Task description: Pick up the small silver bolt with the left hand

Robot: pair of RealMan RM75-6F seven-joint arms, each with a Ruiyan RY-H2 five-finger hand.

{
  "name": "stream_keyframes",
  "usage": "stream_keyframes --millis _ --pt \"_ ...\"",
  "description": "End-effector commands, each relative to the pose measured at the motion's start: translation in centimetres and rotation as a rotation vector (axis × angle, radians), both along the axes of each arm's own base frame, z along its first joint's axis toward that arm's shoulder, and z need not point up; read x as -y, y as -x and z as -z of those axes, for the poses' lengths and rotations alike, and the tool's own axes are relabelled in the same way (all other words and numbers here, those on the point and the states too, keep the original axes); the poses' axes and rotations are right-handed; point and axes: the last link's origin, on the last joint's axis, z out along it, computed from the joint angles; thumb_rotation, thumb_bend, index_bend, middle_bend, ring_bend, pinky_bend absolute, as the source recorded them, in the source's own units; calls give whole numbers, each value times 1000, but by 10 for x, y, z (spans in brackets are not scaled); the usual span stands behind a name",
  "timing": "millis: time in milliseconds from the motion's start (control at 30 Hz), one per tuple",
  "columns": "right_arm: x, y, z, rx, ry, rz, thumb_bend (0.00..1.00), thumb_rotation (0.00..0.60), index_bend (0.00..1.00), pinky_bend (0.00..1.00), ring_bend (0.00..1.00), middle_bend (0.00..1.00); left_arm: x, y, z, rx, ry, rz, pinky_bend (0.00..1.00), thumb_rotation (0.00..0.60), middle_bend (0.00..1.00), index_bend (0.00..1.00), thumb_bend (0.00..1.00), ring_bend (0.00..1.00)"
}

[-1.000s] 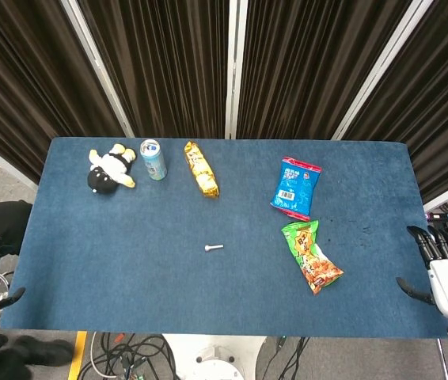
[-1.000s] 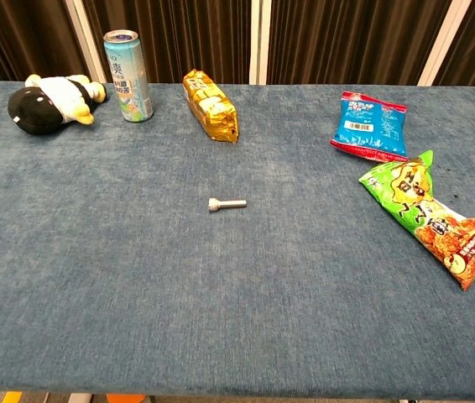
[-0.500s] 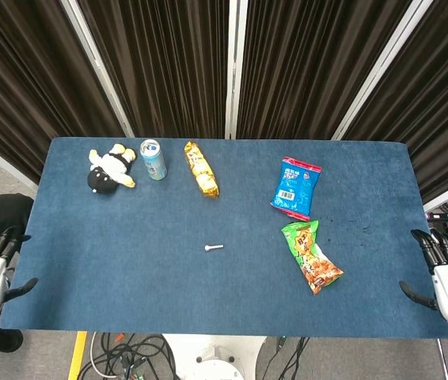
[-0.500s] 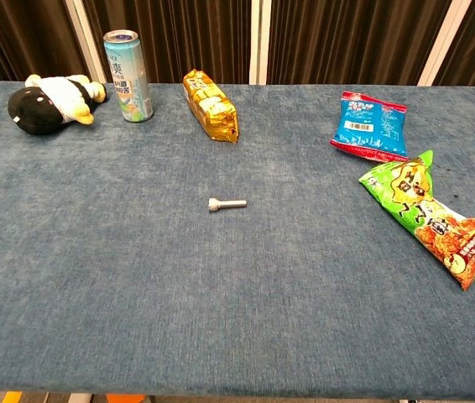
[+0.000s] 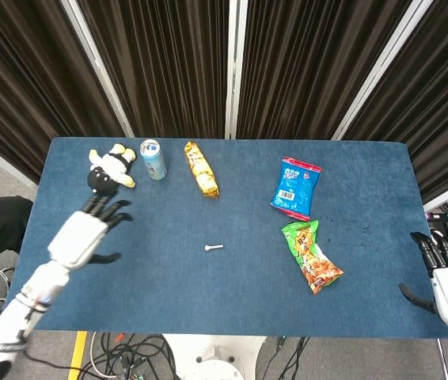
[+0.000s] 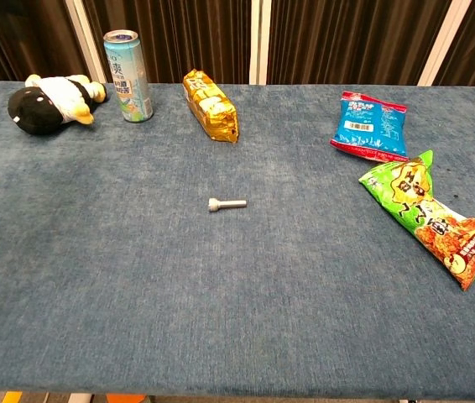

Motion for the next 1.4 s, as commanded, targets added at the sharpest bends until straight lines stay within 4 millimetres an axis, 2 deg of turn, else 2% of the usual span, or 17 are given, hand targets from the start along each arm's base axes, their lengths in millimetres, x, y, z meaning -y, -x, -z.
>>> stream_keyframes --millis 33,267,400,633,1033,1400 --pt "0 0 -1 -6 3 6 113 600 81 0 0 101 -22 -38 35 70 133 19 0 600 156 321 92 25" --pt "3 -2 1 -10 -5 11 113 600 81 0 0 101 -47 -70 87 37 217 1 0 600 156 342 164 24" --pt "5 -1 0 -10 -8 15 113 600 81 0 0 101 -54 -79 116 -17 251 -20 0 600 156 389 200 24" --pt "7 1 0 -8 -14 22 113 600 81 0 0 101 -63 -89 149 -112 267 -73 0 600 142 396 230 2" --pt "5 3 -2 -5 -9 31 113 600 81 0 0 101 -69 -103 178 -225 318 -135 0 600 79 345 263 0" --pt "4 5 -3 -4 -6 37 113 600 81 0 0 100 -67 -106 193 -281 369 -159 0 600 78 343 264 0"
